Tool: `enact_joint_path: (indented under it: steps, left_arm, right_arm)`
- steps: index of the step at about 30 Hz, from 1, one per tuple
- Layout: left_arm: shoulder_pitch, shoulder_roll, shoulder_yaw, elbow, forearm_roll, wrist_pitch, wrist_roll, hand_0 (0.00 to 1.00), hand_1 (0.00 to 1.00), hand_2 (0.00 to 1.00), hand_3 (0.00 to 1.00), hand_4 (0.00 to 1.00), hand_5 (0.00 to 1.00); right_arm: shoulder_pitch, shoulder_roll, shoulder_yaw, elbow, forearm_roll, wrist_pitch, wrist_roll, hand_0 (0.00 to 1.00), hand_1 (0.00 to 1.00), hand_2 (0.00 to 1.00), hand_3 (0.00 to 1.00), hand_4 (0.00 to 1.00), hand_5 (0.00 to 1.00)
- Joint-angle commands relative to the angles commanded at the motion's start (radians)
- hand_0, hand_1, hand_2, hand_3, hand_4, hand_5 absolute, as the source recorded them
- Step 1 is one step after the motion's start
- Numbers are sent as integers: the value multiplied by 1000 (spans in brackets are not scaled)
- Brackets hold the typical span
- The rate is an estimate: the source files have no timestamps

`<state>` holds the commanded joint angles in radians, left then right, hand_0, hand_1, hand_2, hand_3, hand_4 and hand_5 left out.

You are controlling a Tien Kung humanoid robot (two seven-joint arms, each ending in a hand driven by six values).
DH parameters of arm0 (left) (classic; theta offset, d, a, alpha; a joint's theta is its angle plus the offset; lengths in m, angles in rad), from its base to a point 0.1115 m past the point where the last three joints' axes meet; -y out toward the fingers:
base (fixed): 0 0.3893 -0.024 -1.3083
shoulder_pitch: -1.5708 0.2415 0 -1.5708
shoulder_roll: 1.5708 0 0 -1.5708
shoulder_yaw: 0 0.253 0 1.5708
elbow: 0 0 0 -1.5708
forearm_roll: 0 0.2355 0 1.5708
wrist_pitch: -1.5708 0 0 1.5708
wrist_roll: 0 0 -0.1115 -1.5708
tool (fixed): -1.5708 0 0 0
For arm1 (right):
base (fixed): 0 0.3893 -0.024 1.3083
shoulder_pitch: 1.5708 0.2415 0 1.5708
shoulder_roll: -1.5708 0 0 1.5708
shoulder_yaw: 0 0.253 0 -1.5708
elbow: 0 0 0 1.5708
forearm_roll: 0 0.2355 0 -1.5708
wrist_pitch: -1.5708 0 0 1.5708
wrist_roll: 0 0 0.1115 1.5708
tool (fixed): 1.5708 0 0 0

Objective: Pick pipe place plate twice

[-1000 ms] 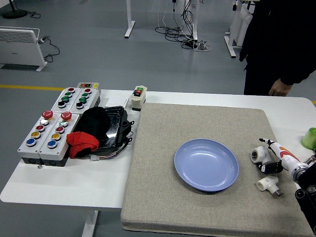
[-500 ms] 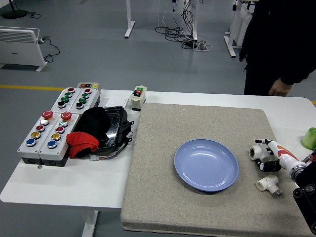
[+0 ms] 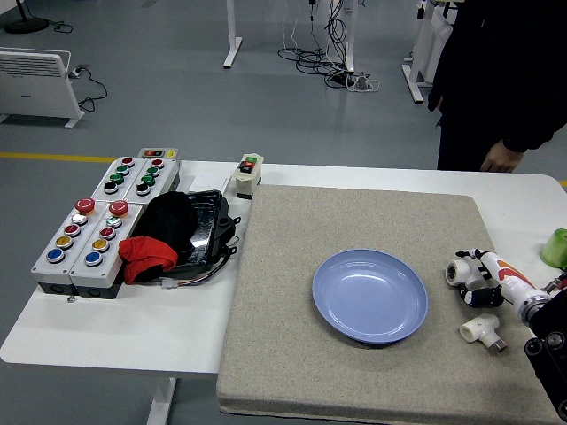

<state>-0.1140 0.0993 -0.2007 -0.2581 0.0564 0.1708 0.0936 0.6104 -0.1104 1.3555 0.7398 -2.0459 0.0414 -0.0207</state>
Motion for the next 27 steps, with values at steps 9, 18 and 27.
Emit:
enact_joint_path:
  steps: [9,18,27]
  left_arm:
    - [8,0,-10,0,16,2,6,624,591,553,594,271,998]
    - [12,1,-5,-1,12,0,2,624,592,556,595,269,998]
    - [10,2,-5,0,13,-1,5,624,593,555,595,268,998]
  right_arm:
    - [-4,-3,-5,14,19,-11,23,382,486,529,619,370,251]
    - [-30,-16,-23,112,76,-27,27,364,456,504,575,338,258]
    - [-65,-54,-152,316,182,-25,26,365,455,504,572,319,242]
